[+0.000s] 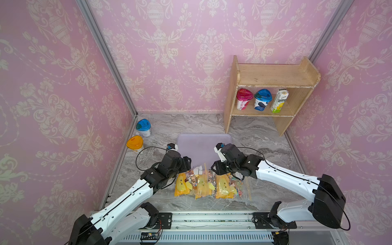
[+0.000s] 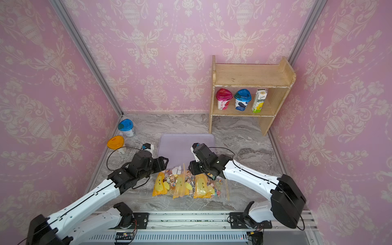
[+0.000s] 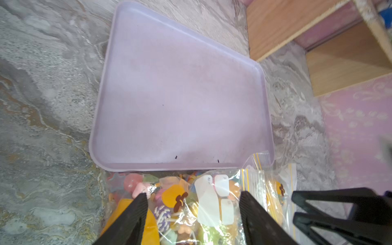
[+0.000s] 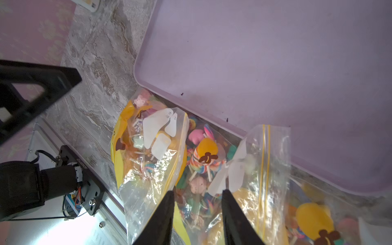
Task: Pour candies out of the ziploc bag
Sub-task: Adjust the ziploc bag at the center of the board.
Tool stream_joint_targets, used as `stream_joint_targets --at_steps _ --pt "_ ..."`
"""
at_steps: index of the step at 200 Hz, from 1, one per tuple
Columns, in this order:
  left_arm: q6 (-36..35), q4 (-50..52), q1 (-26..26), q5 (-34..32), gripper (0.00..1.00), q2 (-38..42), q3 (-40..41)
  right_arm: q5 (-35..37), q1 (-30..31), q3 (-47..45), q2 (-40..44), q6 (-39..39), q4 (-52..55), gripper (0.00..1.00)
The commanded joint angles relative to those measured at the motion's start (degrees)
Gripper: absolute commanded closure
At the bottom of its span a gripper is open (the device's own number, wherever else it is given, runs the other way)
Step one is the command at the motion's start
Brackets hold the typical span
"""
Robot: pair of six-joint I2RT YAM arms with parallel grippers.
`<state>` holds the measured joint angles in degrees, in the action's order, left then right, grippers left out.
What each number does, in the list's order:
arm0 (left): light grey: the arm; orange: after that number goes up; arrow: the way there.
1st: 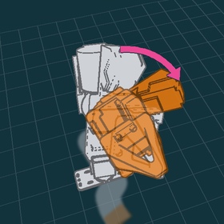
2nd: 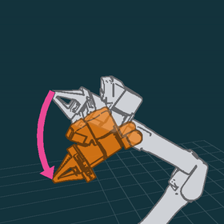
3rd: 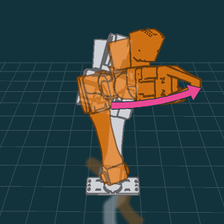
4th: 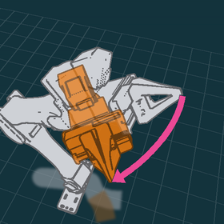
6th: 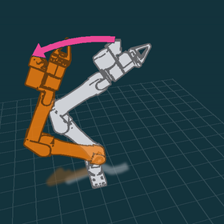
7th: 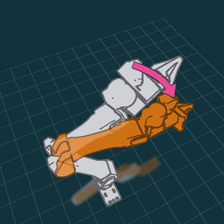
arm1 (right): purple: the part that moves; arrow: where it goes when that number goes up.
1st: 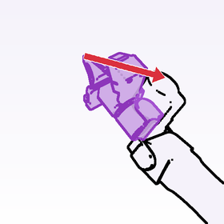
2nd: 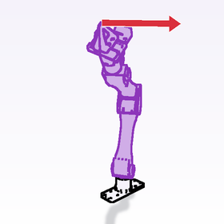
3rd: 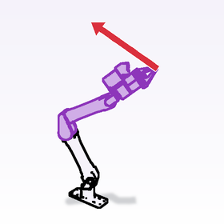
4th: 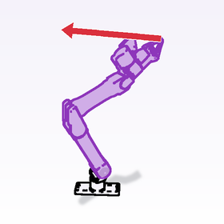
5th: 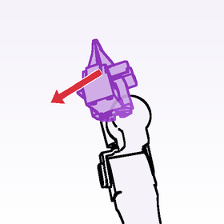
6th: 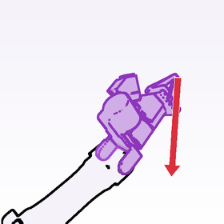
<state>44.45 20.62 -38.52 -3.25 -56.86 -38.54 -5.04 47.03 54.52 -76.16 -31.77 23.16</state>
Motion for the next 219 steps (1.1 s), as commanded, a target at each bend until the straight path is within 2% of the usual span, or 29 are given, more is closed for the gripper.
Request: stream_joint_targets --at_steps 1,25,57,116,219 --pt "-3.8 2.8 -5.4 -1.8 0.32 -6.9 -4.5 4.9 0.0 -1.5 4.9 -0.7 3.3 0.59" --pt "-3.1 -0.5 -7.6 1.9 0.37 -13.7 -7.0 5.4 -0.6 -3.1 7.8 -1.0 4.1 0.59" --pt "-3.2 -1.3 -10.8 2.1 0.44 -17.0 -9.3 5.7 -1.2 -6.0 10.5 -1.6 3.4 0.60" --pt "-2.8 -0.1 -14.3 2.8 0.50 -18.7 -11.1 5.6 -1.9 -8.9 11.9 -2.2 1.9 0.61" --pt "-1.2 0.0 -15.2 3.8 0.64 -18.0 -8.1 5.7 -2.2 -10.1 13.3 -2.2 1.5 0.66"
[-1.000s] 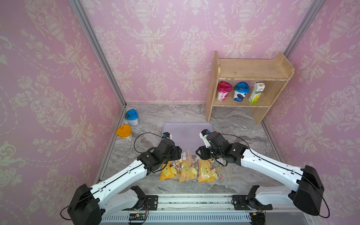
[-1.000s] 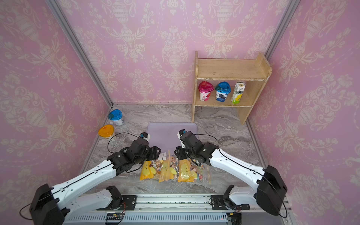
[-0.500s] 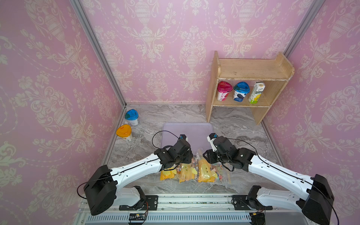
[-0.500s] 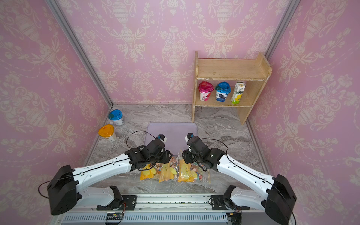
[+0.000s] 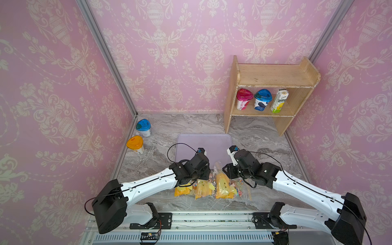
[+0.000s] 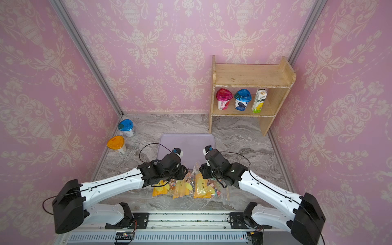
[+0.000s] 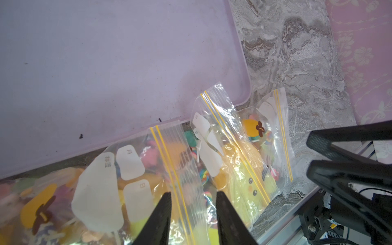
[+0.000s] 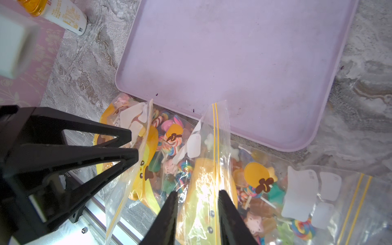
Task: Pour candies out of the ziploc bag
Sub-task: Adjust the ziploc bag at the center of the board.
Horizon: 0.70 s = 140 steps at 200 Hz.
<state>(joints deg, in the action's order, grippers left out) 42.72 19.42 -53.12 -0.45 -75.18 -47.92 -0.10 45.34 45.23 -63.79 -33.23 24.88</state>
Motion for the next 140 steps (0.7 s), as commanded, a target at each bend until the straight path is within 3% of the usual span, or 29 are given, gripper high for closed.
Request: stream_joint_targets --at_steps 1,140 --pt "0.5 1.3 -0.6 1.0 0.64 0.3 1.3 0.7 -0.5 -0.8 0.9 -0.7 -0.2 0.66" --pt "0.4 1.3 -1.5 1.5 0.74 -1.4 1.4 0.7 -0.4 0.0 -0.2 -0.7 -0.3 0.69"
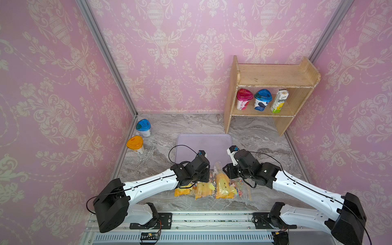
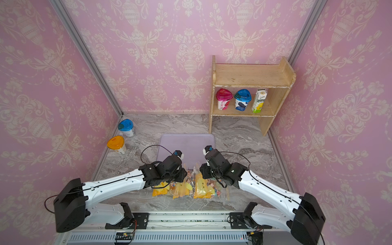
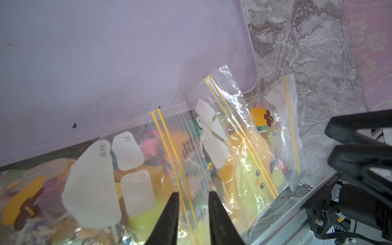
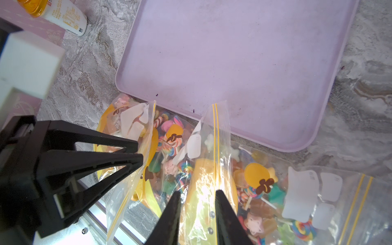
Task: Pour candies out of the ziploc bag
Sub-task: Adjust the ziploc bag at the center of the board.
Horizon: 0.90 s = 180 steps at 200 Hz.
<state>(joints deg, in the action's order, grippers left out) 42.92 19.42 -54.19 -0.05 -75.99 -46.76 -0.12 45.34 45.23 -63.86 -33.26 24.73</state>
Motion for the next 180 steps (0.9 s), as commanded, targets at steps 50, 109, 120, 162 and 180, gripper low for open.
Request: stream_joint_targets --at_steps 50,109,120,162,180 --pt "-0.2 1.5 -1.7 -0.4 0.66 2.0 -0.1 0.9 -0.5 -0.9 0.5 -0.7 -0.8 0.70" --pt "-0.1 3.4 -3.3 -1.7 0.69 1.2 -0.1 0.9 -0.4 -1.4 1.2 -2.7 -1.2 0.70" --pt "0.3 3.3 -3.3 -1.7 0.70 1.2 0.3 0.9 -0.5 -1.5 1.4 -2.7 -1.2 0.70" --pt "0.9 2.8 -3.3 -2.3 0.74 2.0 1.8 0.9 -0.5 -2.1 1.6 -2.8 -1.4 0.71" --pt "1.3 2.4 -3.3 -2.5 0.77 2.1 2.5 0.2 -0.3 -2.3 1.3 -3.0 -2.3 0.73"
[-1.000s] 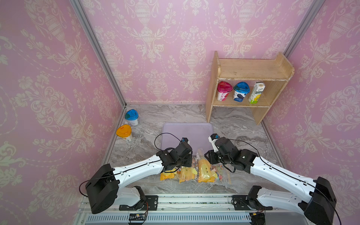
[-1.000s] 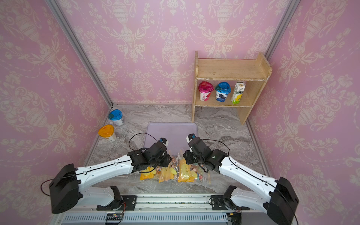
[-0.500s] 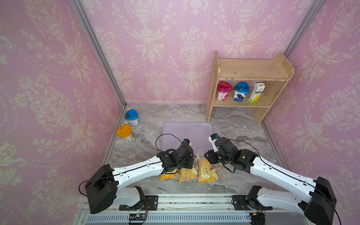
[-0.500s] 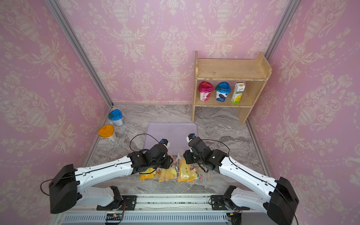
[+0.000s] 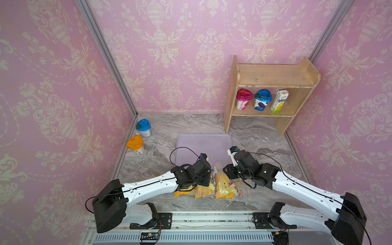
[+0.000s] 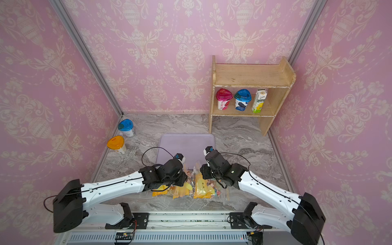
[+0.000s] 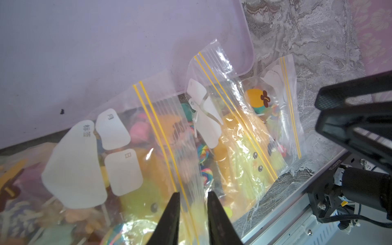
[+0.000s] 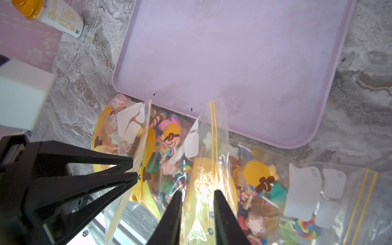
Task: Pour candies out of the ziploc bag
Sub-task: Adjust the ziploc bag at the center of the board.
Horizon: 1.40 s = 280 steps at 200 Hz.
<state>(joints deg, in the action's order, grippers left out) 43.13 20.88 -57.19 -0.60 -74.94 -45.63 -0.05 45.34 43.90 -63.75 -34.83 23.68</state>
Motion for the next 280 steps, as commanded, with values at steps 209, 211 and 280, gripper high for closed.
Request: stream_joint_targets --at_steps 209,211,280 --pt "1.1 -7.4 2.5 -0.6 0.85 13.4 9.9 -10.2 8.0 -0.1 -10.7 -3.2 -17.9 0.66" --pt "1.1 -7.4 2.5 -0.6 0.85 13.5 9.9 -10.2 8.1 0.0 -10.7 -3.2 -18.0 0.66" --pt "2.3 -10.0 3.6 -0.4 0.75 16.2 12.3 -11.9 8.1 0.8 -13.2 -3.2 -18.4 0.69"
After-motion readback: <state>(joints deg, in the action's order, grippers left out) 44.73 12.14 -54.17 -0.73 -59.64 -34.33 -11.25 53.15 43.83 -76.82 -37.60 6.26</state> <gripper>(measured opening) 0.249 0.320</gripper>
